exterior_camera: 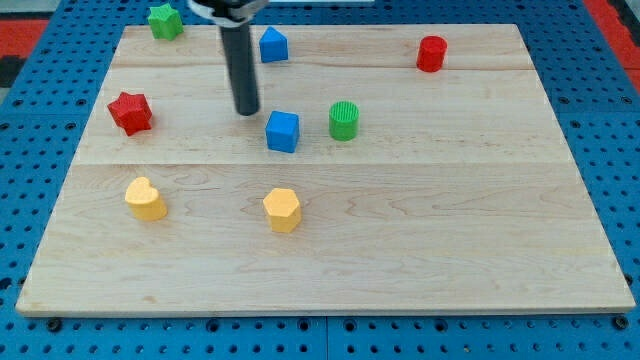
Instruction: Push yellow hexagon diagonally to the blue cube
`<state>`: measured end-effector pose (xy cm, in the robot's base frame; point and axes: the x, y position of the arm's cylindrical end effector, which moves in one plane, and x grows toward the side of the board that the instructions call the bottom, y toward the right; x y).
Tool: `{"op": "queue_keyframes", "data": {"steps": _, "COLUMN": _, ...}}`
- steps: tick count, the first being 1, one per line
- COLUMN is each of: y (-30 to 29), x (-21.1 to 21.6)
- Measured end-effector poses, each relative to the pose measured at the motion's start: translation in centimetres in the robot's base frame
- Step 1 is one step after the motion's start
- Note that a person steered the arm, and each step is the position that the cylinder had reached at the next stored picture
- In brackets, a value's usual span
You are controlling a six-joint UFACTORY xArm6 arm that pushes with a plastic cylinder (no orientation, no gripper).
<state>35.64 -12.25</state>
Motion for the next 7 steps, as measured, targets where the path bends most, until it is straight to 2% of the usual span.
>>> {"op": "queue_keyframes", "data": {"steps": 1, "y": -3.4, "x": 5.3}}
{"op": "queue_keyframes", "data": {"steps": 2, "y": -2.2, "x": 11.4}}
{"op": "queue_keyframes", "data": {"steps": 3, "y": 3.0, "x": 13.5}}
{"op": "queue_keyframes", "data": {"steps": 4, "y": 4.1, "x": 17.5}}
{"op": "queue_keyframes", "data": {"steps": 5, "y": 10.9, "x": 17.6}}
{"op": "queue_keyframes", "data": {"steps": 6, "y": 16.1, "x": 15.3}}
{"op": "queue_keyframes", "data": {"steps": 7, "y": 13.6, "x": 15.9}}
